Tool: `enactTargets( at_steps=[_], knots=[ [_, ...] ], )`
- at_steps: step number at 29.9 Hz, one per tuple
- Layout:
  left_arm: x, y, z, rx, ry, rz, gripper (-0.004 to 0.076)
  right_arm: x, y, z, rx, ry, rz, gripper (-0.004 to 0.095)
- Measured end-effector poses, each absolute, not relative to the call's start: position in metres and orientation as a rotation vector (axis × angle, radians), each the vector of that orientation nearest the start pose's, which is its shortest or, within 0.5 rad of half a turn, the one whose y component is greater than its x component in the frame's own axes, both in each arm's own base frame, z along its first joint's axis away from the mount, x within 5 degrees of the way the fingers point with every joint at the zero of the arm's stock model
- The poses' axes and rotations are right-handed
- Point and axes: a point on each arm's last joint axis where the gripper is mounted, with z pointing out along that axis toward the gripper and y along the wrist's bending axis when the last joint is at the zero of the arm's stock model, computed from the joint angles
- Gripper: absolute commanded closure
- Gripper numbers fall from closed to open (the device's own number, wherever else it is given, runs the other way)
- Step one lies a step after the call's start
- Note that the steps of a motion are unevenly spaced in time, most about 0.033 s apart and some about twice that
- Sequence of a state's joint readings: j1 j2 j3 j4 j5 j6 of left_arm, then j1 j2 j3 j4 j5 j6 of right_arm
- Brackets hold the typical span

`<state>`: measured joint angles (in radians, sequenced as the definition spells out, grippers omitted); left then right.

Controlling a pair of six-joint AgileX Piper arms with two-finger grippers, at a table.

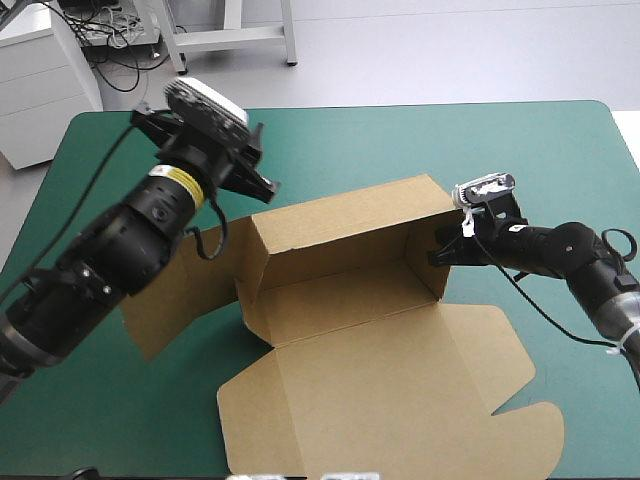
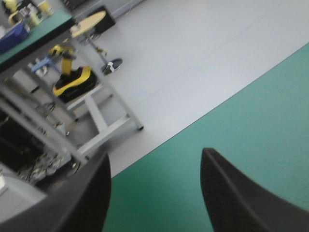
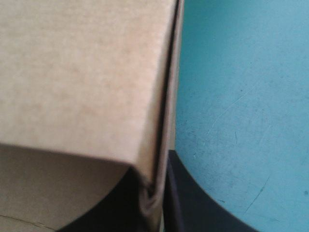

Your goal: Fold the box

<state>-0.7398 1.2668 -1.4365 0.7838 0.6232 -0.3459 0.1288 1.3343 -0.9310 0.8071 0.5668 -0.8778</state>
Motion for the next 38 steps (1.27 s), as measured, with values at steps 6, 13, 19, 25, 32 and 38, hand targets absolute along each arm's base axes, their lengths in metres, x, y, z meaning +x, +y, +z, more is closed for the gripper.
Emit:
enactTargets(
  at_steps=[6, 13, 19, 25, 32, 38],
  knots=[
    [0.259, -0.074, 0.473, 0.382, 1.887, 0.215, 0.0330, 0.272, 0.071, 0.293, -0.508, 2.216, 0.449, 0.0926],
    [0.261, 0.018, 0.444, 0.020, 2.218, 0.305, 0.0331, 0.273, 0.069, 0.297, -0.518, 2.246, 0.419, 0.0926],
    [0.255, 0.053, 0.408, -0.117, 2.394, 0.198, 0.0332, 0.276, 0.066, 0.320, -0.490, 2.292, 0.381, 0.0926],
    [0.253, 0.051, 0.371, -0.113, 2.516, 0.081, 0.0350, 0.277, 0.062, 0.349, -0.474, 2.322, 0.326, 0.0926],
    [0.250, 0.045, 0.347, -0.105, 2.584, -0.009, 0.0358, 0.274, 0.055, 0.376, -0.435, 2.374, 0.242, 0.0926],
    [0.251, 0.045, 0.347, -0.089, 2.575, -0.007, 0.0359, 0.277, 0.052, 0.376, -0.417, 2.458, 0.185, 0.0926]
  ],
)
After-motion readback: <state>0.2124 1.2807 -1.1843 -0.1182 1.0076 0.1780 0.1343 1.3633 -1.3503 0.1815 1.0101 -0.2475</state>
